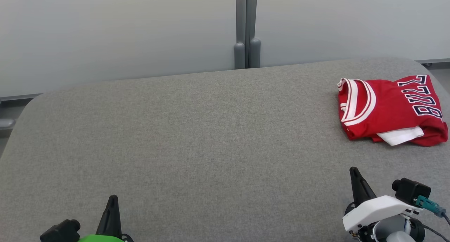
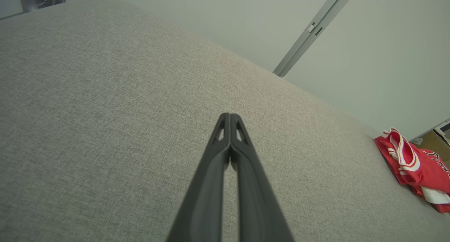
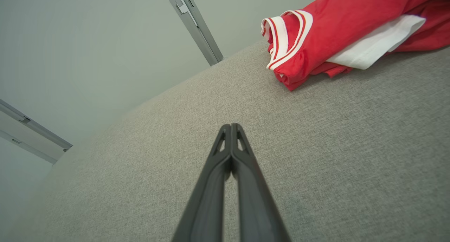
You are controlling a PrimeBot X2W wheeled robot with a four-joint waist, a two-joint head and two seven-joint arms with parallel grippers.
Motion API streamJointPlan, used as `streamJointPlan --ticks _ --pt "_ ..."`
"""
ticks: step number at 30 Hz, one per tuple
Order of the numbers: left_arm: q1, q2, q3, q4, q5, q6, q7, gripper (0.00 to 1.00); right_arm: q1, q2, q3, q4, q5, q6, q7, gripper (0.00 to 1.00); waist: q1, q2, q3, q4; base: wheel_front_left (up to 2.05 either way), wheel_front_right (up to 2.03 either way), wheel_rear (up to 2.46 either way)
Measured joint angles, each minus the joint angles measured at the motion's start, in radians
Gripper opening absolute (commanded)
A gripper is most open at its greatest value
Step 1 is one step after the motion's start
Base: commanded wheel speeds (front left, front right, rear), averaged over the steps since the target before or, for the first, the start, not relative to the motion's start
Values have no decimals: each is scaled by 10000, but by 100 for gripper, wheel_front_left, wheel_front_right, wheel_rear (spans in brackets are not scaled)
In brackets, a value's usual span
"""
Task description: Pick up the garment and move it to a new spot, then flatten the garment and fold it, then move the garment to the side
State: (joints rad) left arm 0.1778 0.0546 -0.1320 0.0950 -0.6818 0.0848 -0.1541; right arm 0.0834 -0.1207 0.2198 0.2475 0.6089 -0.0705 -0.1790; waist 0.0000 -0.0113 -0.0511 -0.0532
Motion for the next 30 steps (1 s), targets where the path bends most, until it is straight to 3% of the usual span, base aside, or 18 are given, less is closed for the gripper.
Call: streamJointPlan --ticks 30 --pt "-784 12 621 543 -3582 -700 872 0 -459 244 -1200 12 3777 621 1014 0 0 0 204 197 0 0 0"
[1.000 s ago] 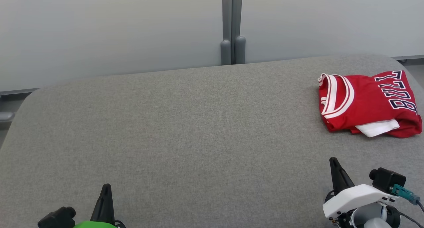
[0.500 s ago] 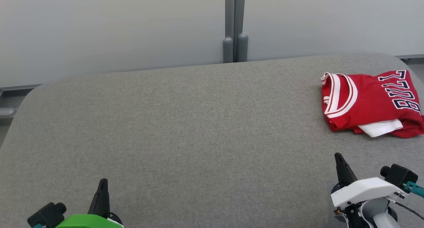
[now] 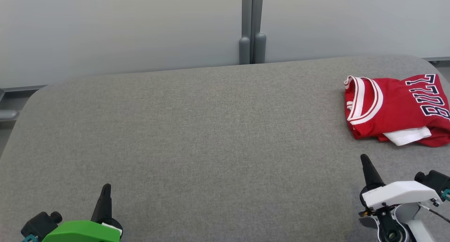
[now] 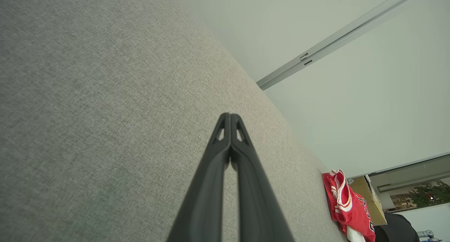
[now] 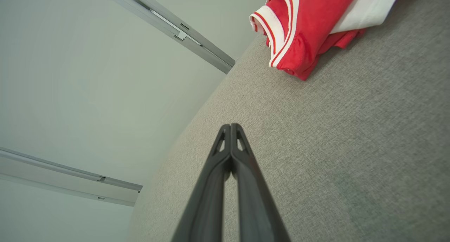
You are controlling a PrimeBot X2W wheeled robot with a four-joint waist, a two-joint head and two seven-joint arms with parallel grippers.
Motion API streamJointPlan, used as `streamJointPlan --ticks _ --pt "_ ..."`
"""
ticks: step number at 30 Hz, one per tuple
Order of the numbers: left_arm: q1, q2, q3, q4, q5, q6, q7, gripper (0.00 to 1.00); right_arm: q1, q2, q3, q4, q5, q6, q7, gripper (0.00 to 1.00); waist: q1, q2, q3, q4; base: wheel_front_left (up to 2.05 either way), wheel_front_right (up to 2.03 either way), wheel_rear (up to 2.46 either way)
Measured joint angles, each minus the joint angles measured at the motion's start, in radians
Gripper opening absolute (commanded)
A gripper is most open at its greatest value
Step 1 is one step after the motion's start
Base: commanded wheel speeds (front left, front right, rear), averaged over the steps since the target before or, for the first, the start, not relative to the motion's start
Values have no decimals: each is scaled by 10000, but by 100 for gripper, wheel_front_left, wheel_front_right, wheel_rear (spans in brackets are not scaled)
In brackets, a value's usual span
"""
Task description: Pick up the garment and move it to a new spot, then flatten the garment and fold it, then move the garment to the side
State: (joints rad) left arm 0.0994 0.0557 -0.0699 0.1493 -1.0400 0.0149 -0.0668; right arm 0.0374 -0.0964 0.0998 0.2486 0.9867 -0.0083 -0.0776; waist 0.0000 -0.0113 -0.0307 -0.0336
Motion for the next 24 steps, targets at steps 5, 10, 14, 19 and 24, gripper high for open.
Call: streamJointPlan --ticks 5,10,14,19,24 --pt "-98 2 65 75 -604 -140 136 0 -126 21 -211 10 650 163 169 0 0 0 34 34 0 0 0" --pt "-268 6 186 221 -1342 -249 322 0 -156 46 -430 27 1402 303 353 0 0 0 76 75 0 0 0" --pt "-343 8 307 336 -1802 -339 443 0 -303 56 -617 50 1944 395 483 0 0 0 103 102 0 0 0" --pt "-512 13 378 393 -2397 -472 577 0 -337 111 -800 69 2577 518 627 0 0 0 137 136 0 0 0" --pt "-660 15 460 512 -2984 -593 675 0 -432 165 -1003 98 3221 612 800 0 0 0 171 170 0 0 0"
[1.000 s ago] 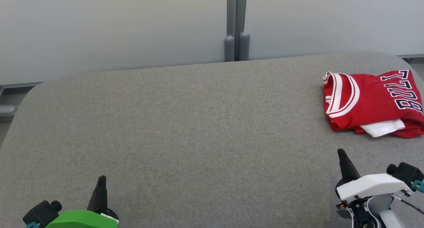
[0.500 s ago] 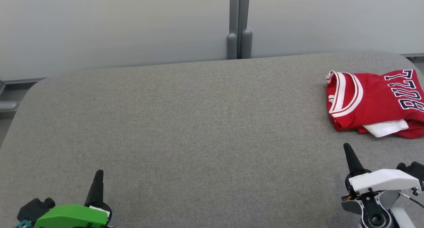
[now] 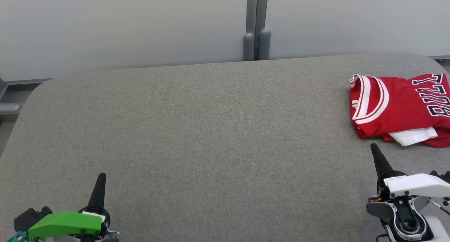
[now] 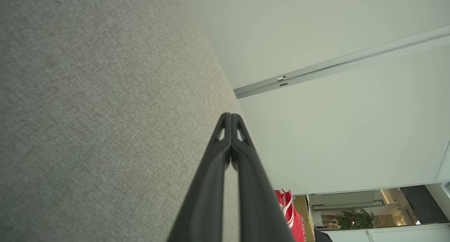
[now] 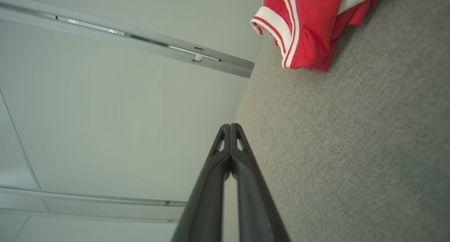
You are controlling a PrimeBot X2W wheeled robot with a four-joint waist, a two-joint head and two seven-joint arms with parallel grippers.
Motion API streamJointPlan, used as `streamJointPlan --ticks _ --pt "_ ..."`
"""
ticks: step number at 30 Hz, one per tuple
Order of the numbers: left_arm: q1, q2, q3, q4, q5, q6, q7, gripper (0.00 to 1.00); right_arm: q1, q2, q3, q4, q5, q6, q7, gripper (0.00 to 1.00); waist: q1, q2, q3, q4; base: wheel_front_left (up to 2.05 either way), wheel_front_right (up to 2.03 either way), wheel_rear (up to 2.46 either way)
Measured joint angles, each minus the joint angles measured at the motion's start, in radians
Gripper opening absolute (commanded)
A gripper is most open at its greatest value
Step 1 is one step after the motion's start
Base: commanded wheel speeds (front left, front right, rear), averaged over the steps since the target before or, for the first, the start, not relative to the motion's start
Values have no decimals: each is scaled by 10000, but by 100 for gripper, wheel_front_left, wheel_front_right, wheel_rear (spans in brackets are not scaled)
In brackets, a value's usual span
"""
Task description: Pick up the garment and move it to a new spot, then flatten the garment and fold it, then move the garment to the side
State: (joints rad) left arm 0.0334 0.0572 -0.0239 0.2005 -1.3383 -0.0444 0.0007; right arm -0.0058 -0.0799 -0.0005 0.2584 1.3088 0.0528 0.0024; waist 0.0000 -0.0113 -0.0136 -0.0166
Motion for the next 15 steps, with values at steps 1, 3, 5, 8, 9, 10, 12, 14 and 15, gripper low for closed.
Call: streamJointPlan --ticks 1,3,5,8,9,10,12,14,15 --pt "-28 0 31 38 -180 -13 56 0 -49 17 -33 6 128 6 17 0 0 0 7 7 0 0 0" --pt "-79 2 86 104 -378 -88 90 0 -105 42 -119 8 414 100 90 0 0 0 21 21 0 0 0" --pt "-157 4 157 130 -598 -102 174 0 -112 61 -219 15 637 117 176 0 0 0 34 34 0 0 0" --pt "-217 4 211 182 -991 -261 253 0 -130 92 -320 33 1060 209 268 0 0 0 55 55 0 0 0" --pt "-236 4 221 194 -1085 -270 267 0 -146 104 -353 42 1177 255 297 0 0 0 62 62 0 0 0" --pt "-258 4 234 203 -1189 -276 293 0 -169 115 -393 50 1283 267 332 0 0 0 68 68 0 0 0" --pt "-338 4 257 247 -1499 -351 359 0 -244 132 -491 65 1572 311 384 0 0 0 82 82 0 0 0" --pt "-414 6 291 276 -1691 -395 412 0 -303 136 -575 65 1806 353 464 0 0 0 95 95 0 0 0" --pt "-437 6 309 307 -1787 -437 445 0 -307 138 -606 67 1918 366 485 0 0 0 102 102 0 0 0"
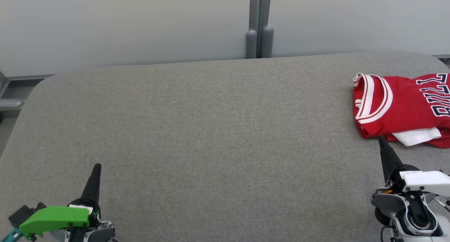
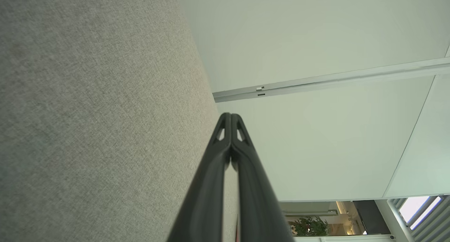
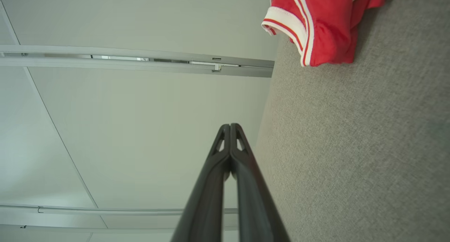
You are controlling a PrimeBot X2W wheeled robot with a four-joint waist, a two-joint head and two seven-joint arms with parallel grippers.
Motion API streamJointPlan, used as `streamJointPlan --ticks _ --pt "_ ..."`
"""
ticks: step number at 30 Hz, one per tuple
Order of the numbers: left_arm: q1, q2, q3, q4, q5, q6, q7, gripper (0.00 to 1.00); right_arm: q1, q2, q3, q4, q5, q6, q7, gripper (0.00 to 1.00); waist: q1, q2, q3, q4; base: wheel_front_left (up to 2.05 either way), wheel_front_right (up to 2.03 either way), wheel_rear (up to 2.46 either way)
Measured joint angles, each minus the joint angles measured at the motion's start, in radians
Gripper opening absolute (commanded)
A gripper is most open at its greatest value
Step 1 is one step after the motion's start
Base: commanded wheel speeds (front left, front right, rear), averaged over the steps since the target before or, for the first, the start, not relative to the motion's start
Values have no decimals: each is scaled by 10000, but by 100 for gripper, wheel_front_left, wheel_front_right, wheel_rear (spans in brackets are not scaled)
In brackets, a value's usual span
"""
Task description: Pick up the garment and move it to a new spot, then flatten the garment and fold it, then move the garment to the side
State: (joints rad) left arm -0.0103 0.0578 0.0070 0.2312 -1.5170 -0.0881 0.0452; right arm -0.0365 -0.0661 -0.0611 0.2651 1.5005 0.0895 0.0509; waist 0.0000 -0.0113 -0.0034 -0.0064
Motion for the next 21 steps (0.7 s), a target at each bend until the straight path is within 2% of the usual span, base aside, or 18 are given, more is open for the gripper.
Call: streamJointPlan --ticks 9,21 --pt "-233 2 226 203 -1114 -209 249 0 -177 38 -355 33 1160 249 295 0 0 0 61 61 0 0 0" --pt "-333 2 238 255 -1154 -224 249 0 -193 42 -382 59 1289 249 305 0 0 0 59 62 0 0 0"
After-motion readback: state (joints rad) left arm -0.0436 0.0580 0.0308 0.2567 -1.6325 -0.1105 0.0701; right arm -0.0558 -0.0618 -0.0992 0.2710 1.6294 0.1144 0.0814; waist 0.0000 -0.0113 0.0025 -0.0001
